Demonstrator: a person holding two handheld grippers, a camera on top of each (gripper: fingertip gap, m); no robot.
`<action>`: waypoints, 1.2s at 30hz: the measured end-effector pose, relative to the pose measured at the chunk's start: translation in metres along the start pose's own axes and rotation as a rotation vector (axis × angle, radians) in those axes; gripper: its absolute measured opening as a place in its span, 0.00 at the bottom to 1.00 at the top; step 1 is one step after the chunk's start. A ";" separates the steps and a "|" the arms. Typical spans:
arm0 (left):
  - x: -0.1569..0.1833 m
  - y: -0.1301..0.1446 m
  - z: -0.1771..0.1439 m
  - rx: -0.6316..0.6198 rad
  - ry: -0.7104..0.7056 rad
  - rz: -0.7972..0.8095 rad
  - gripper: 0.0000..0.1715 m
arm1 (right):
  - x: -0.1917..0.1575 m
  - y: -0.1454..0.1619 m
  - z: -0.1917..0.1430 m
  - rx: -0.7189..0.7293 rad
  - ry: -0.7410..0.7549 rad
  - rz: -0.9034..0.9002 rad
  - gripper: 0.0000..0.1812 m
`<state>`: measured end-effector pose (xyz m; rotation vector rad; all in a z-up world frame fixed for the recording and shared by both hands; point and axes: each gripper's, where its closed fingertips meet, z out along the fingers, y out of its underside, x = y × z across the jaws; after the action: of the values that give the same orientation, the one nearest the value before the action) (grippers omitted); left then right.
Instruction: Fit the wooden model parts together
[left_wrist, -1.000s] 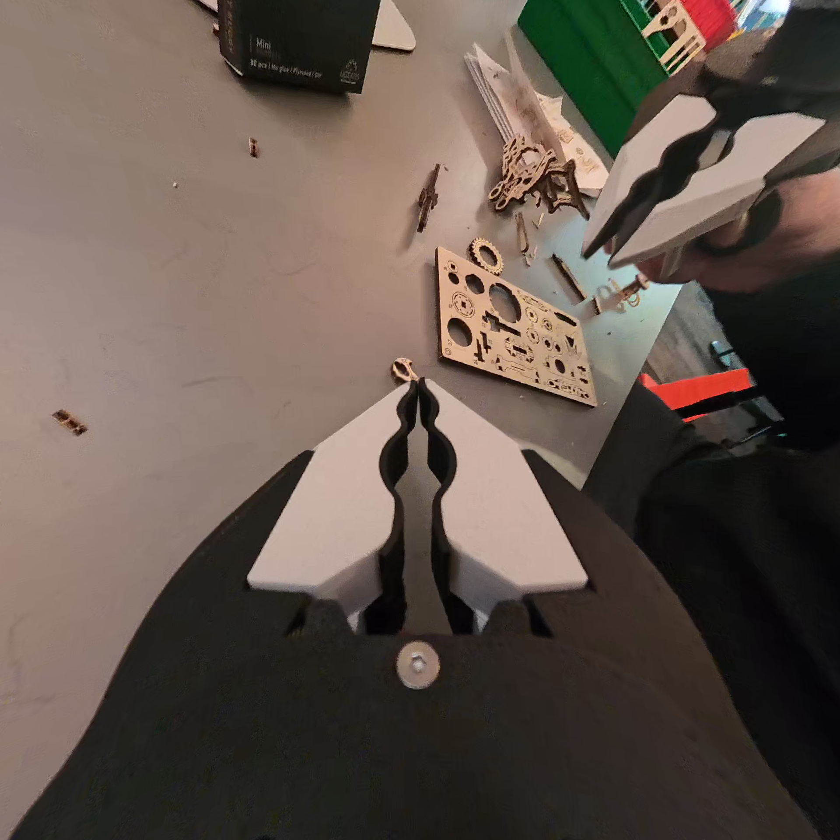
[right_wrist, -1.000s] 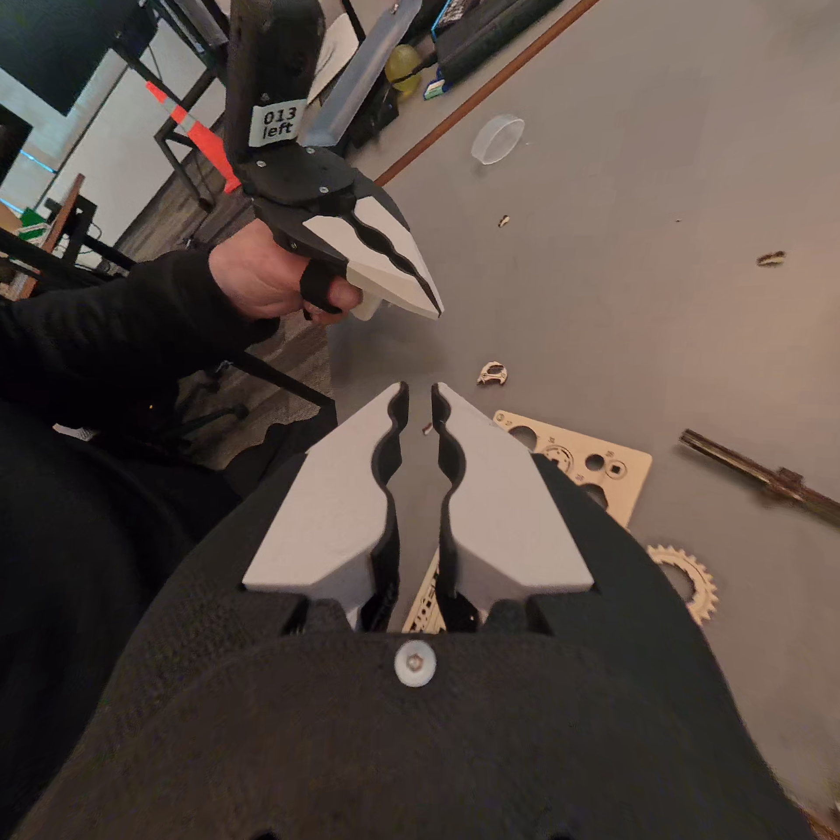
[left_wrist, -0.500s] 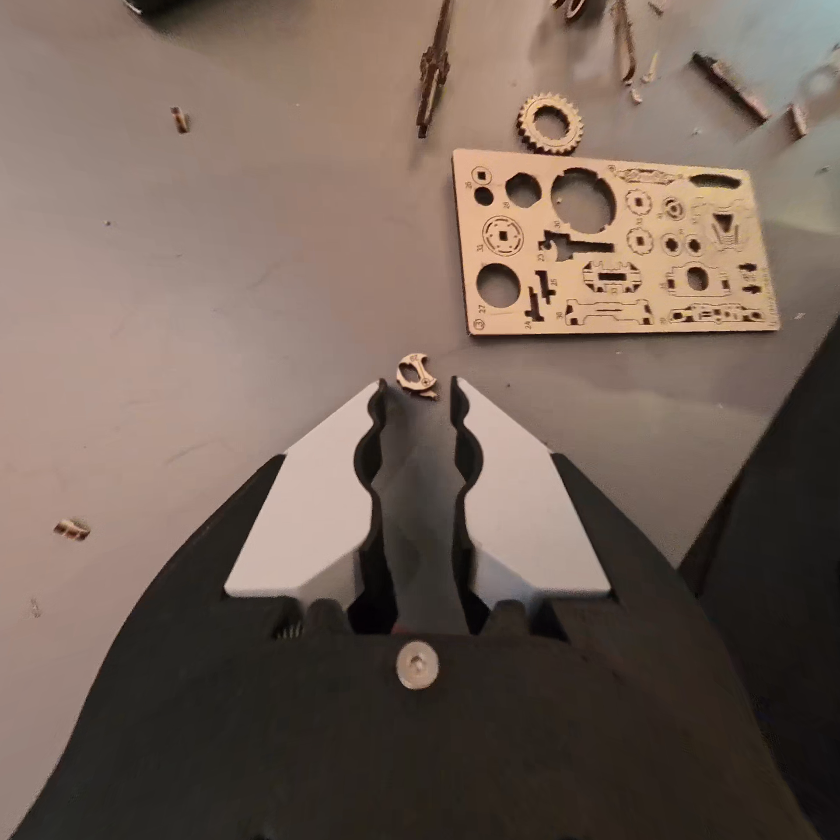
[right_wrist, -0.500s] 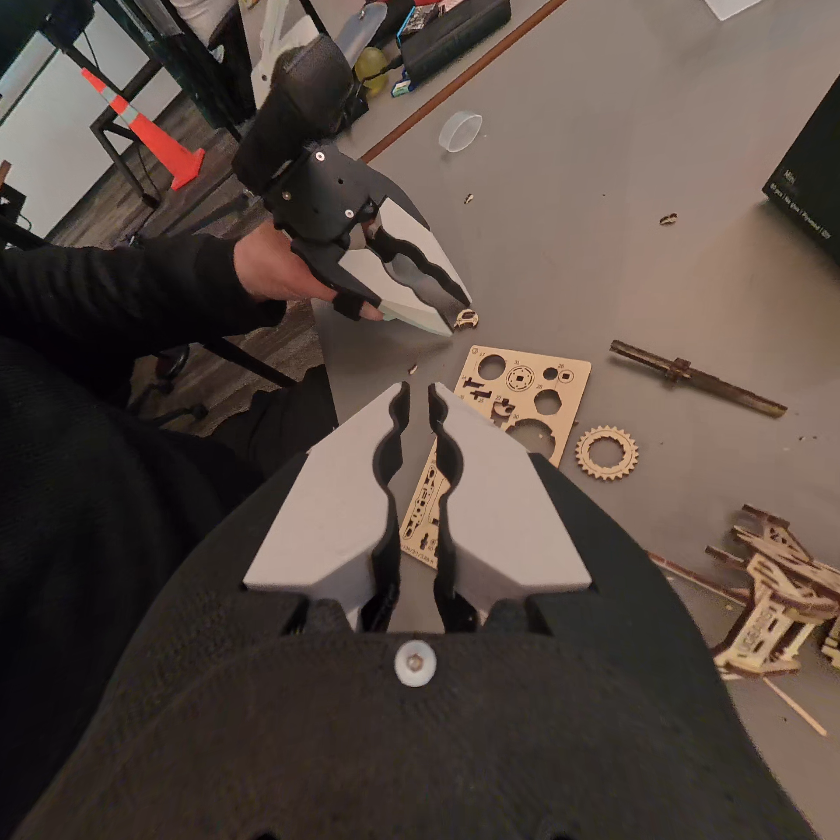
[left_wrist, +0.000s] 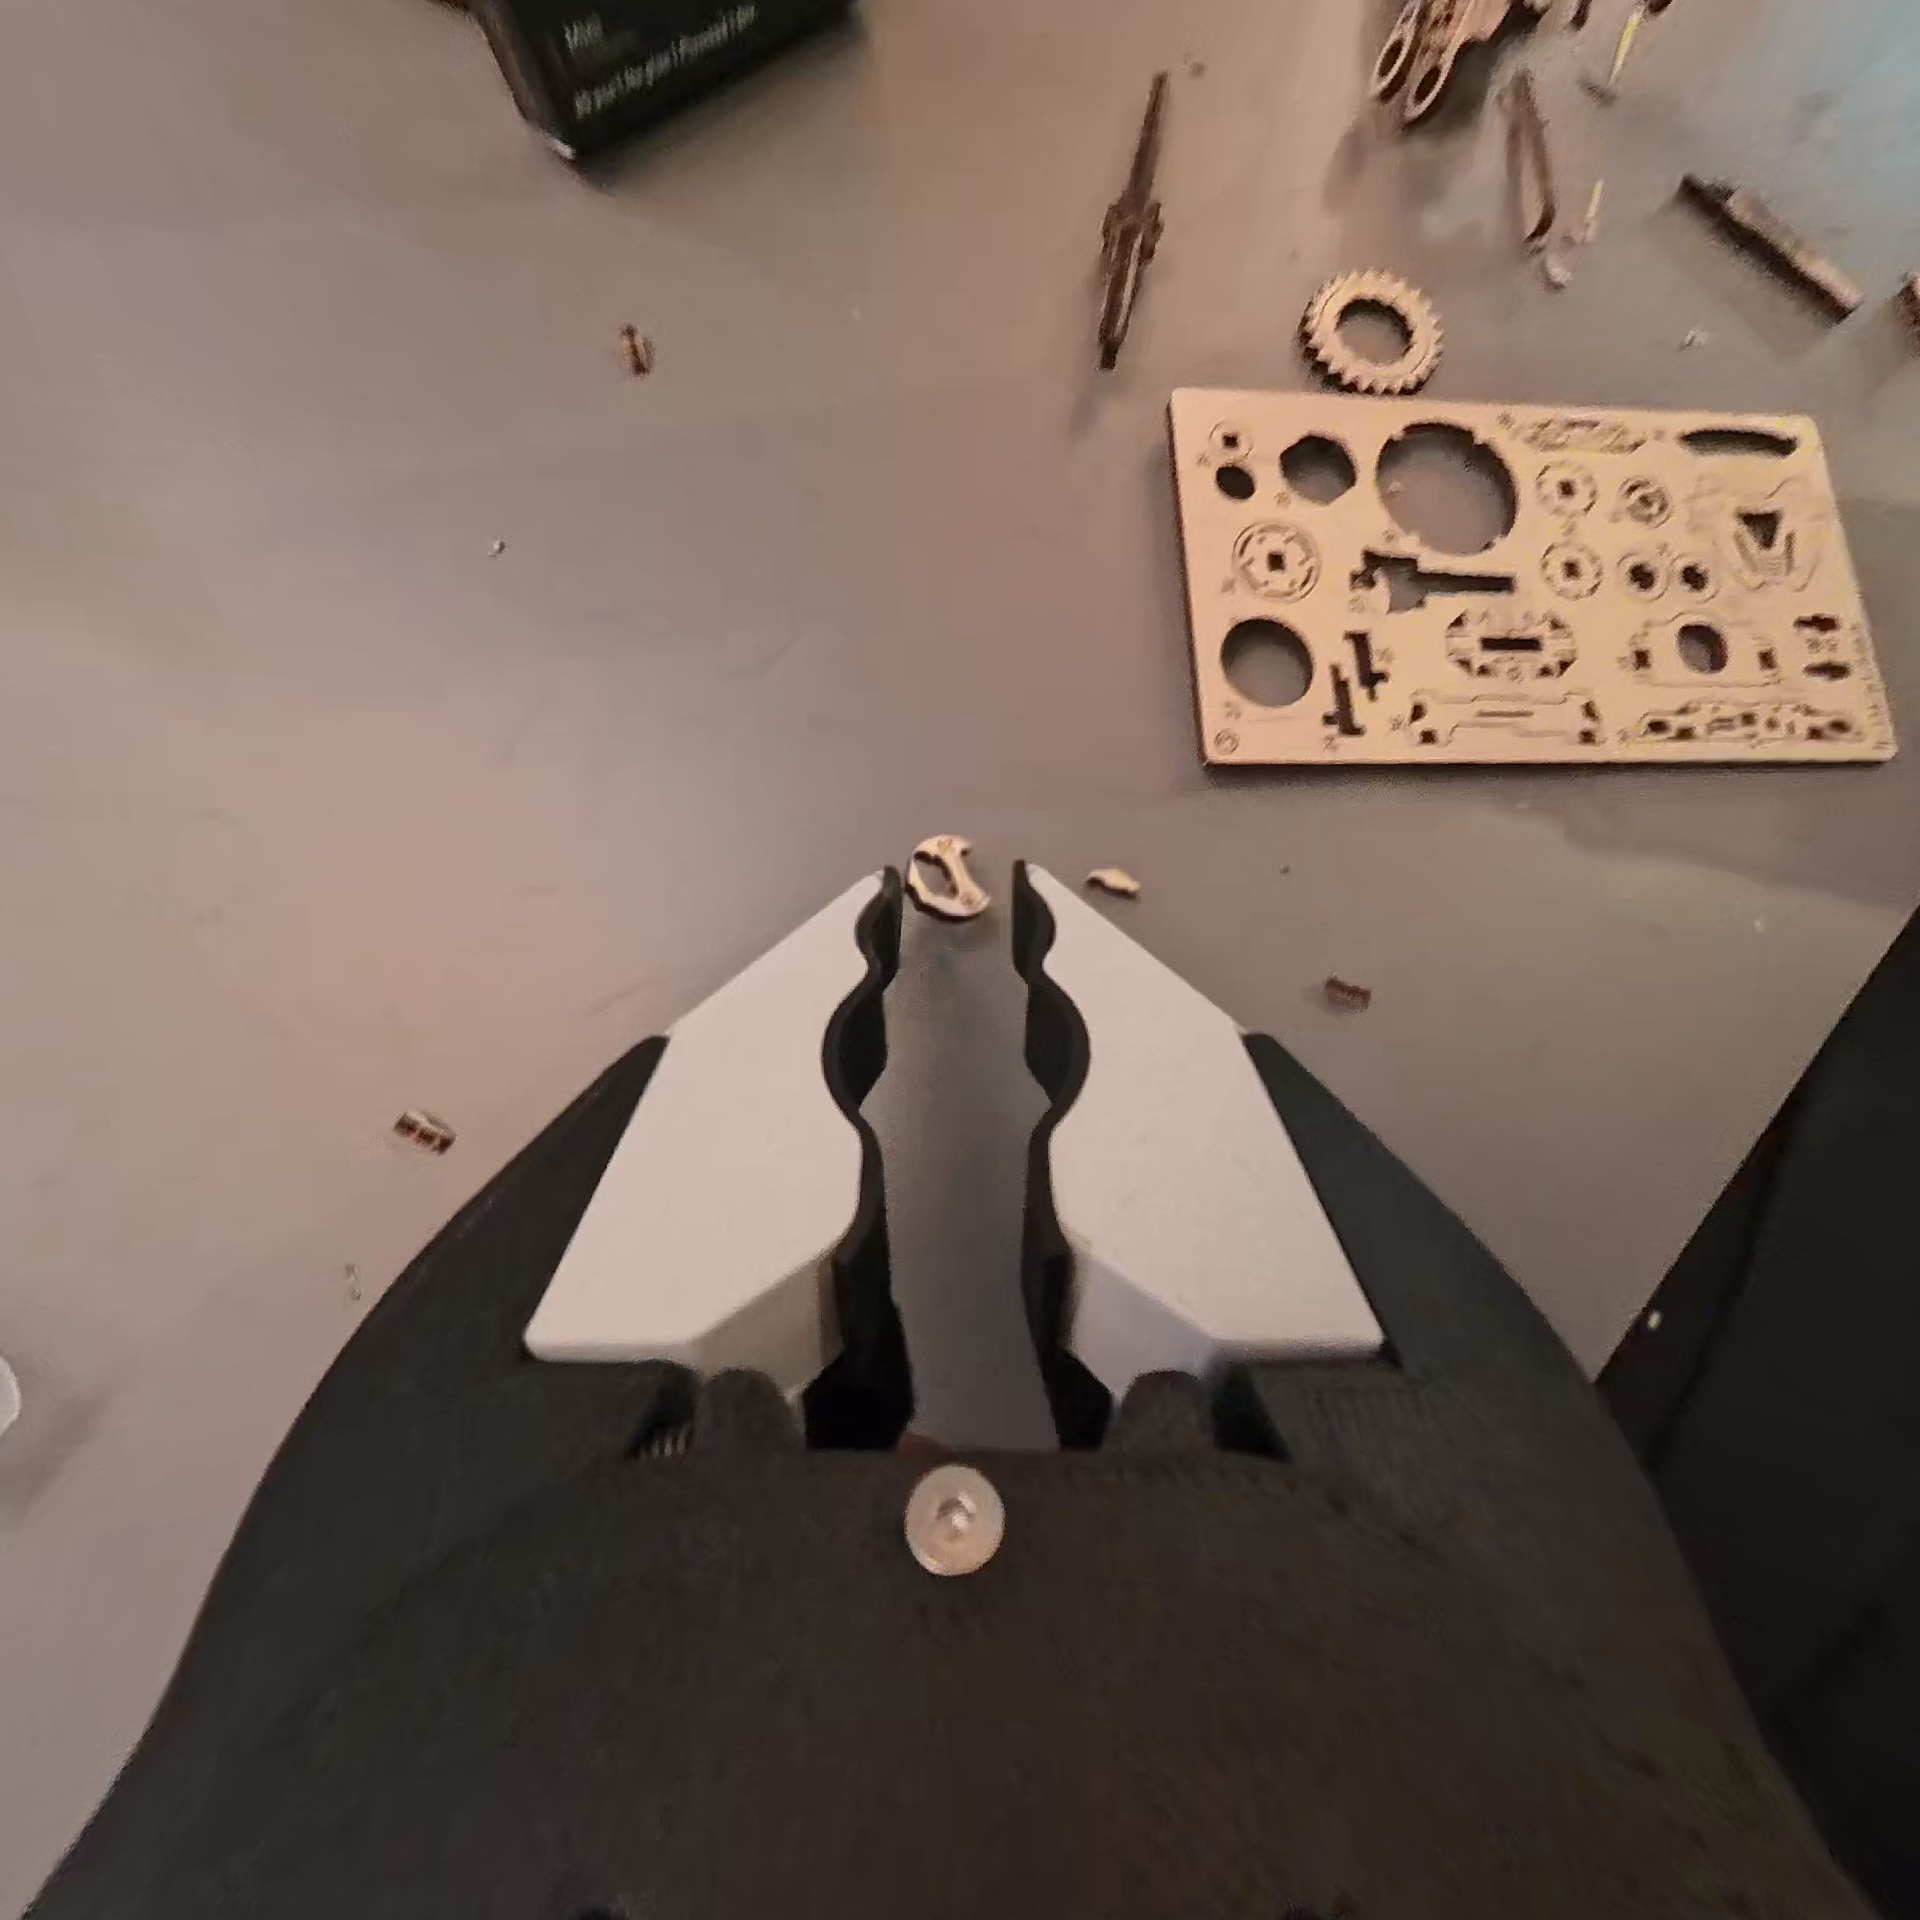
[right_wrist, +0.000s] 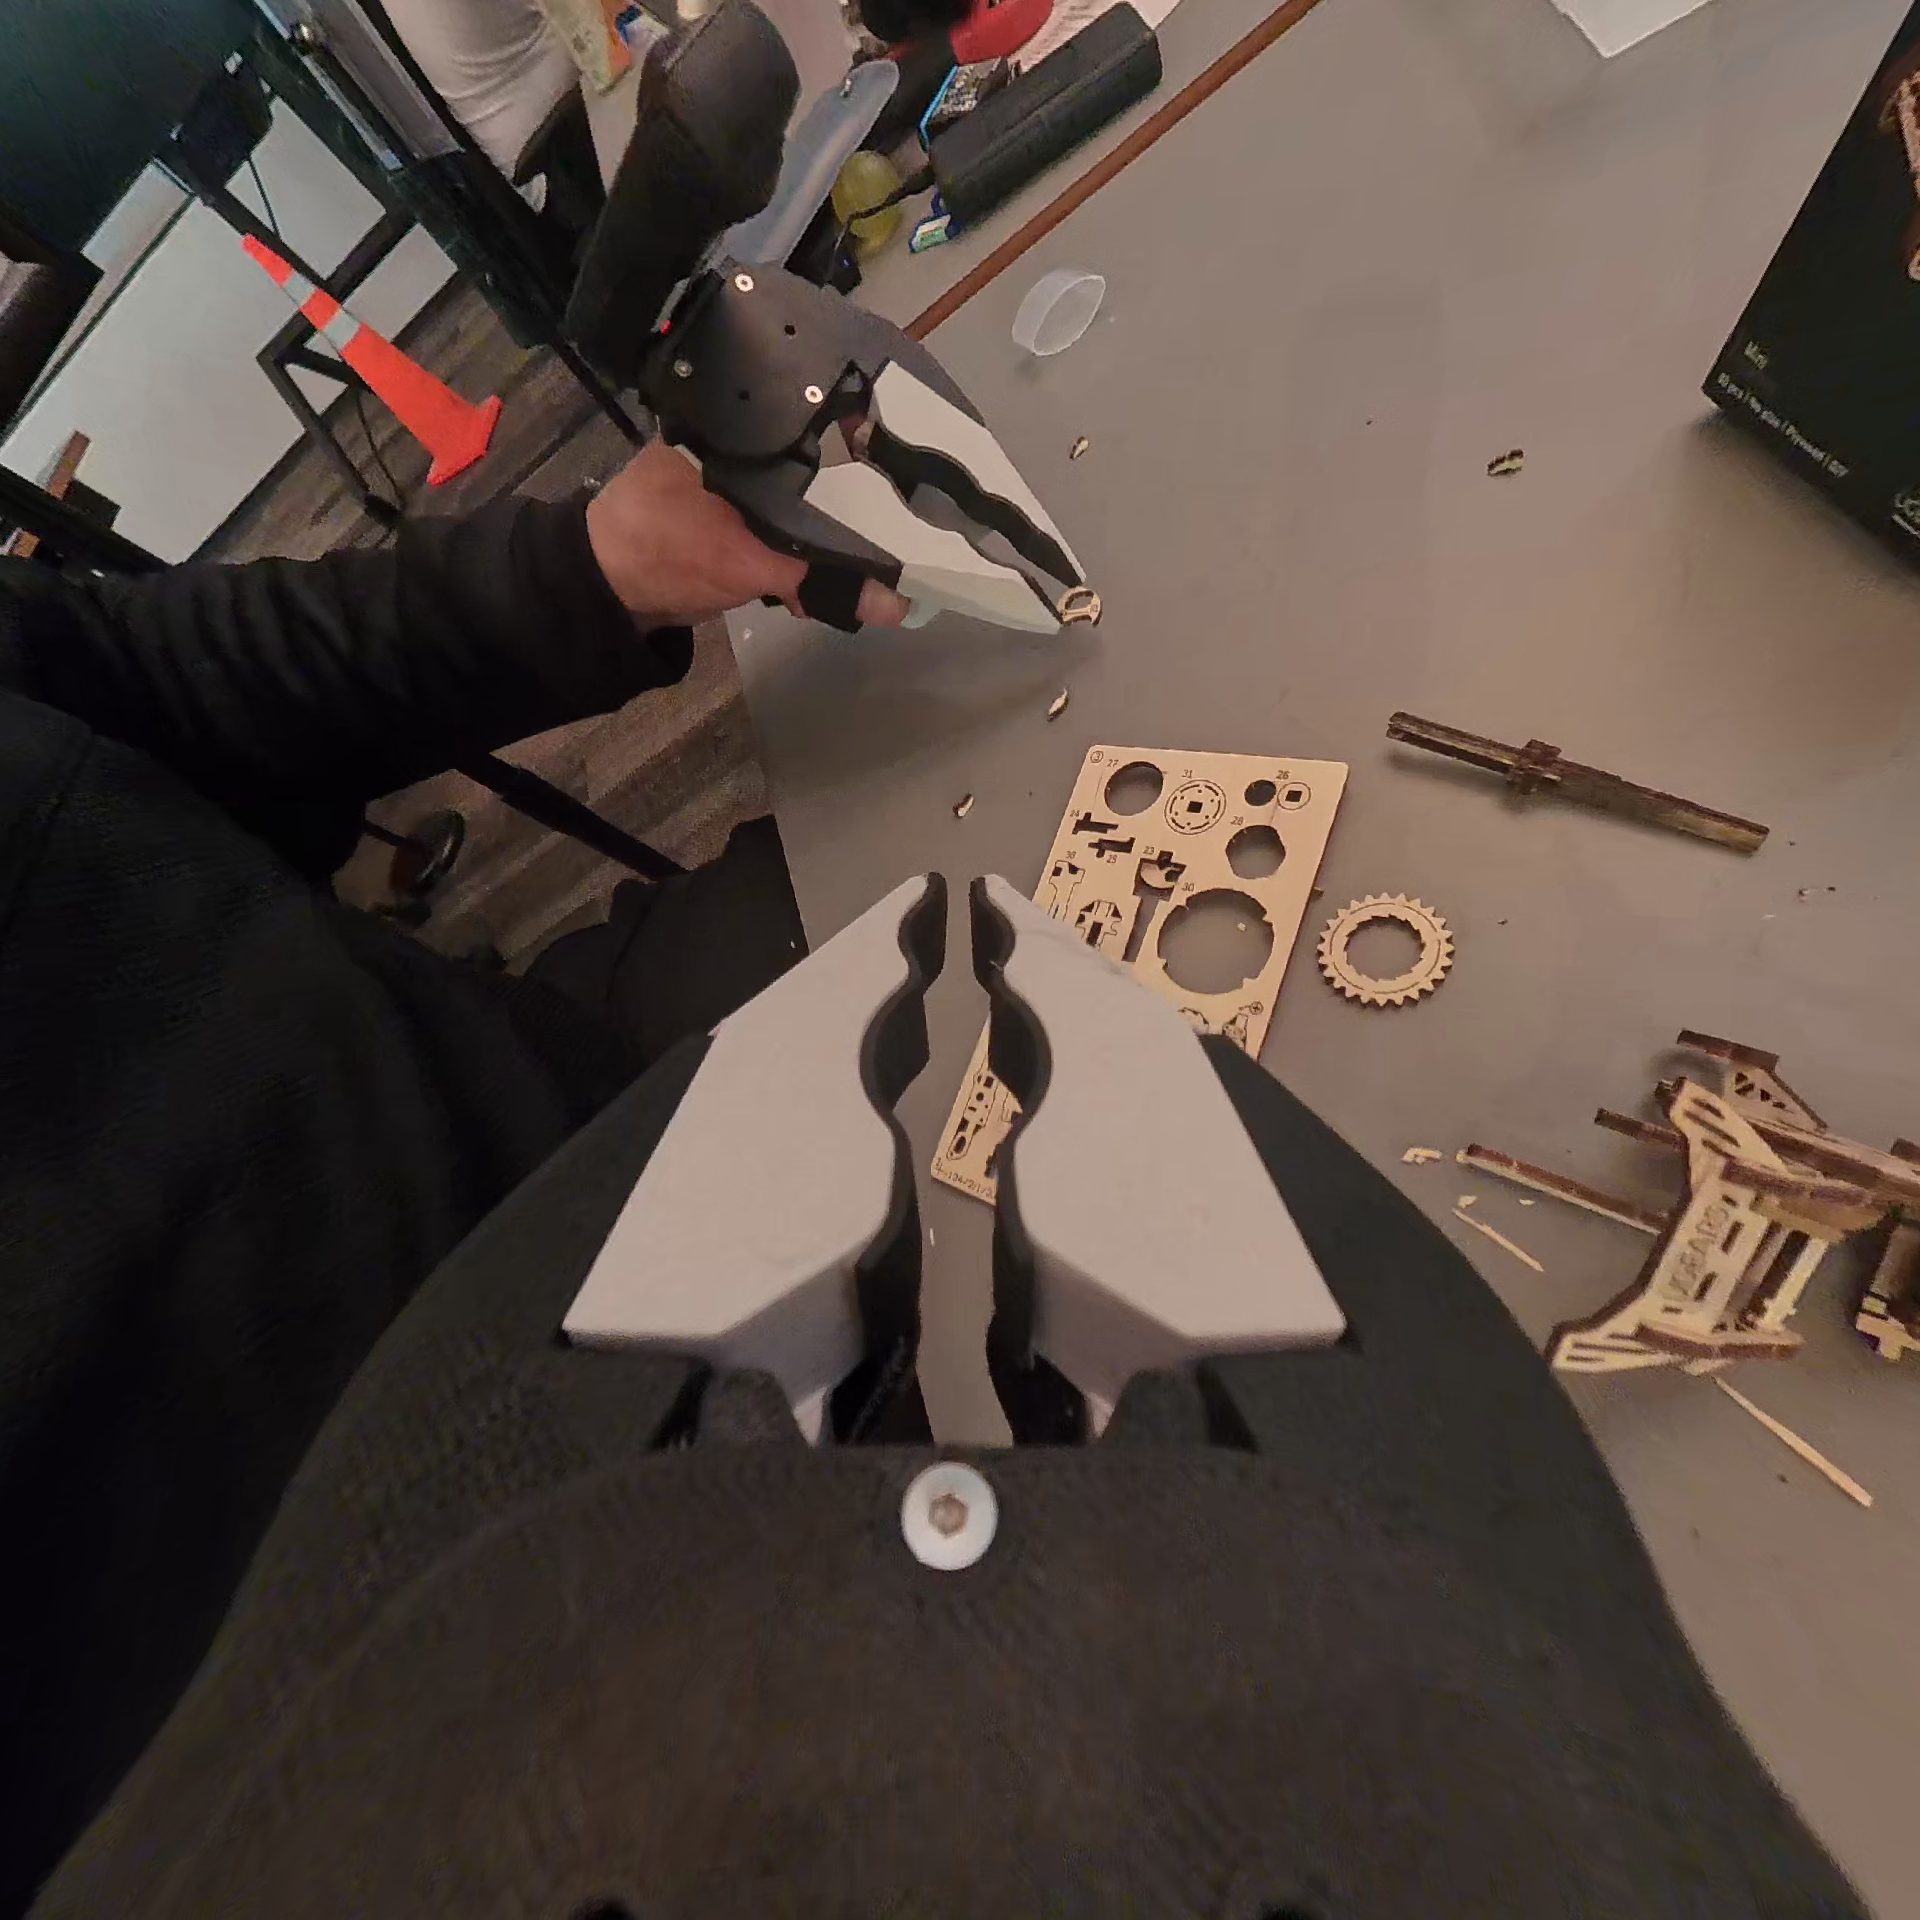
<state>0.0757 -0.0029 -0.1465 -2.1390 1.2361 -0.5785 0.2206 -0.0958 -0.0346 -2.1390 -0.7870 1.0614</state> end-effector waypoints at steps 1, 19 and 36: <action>-0.001 0.004 0.000 -0.013 0.000 -0.003 0.14 | 0.000 0.001 -0.002 0.001 0.004 0.001 0.01; -0.051 -0.086 0.051 -0.058 -0.048 0.159 0.16 | -0.013 0.016 -0.059 0.097 0.084 -0.006 0.00; -0.040 -0.100 0.071 -0.063 0.015 0.128 0.00 | 0.008 0.020 -0.118 0.194 0.175 0.024 0.00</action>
<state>0.1632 0.0904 -0.1333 -2.0916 1.4050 -0.5069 0.3274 -0.1326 0.0043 -2.0462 -0.5541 0.9092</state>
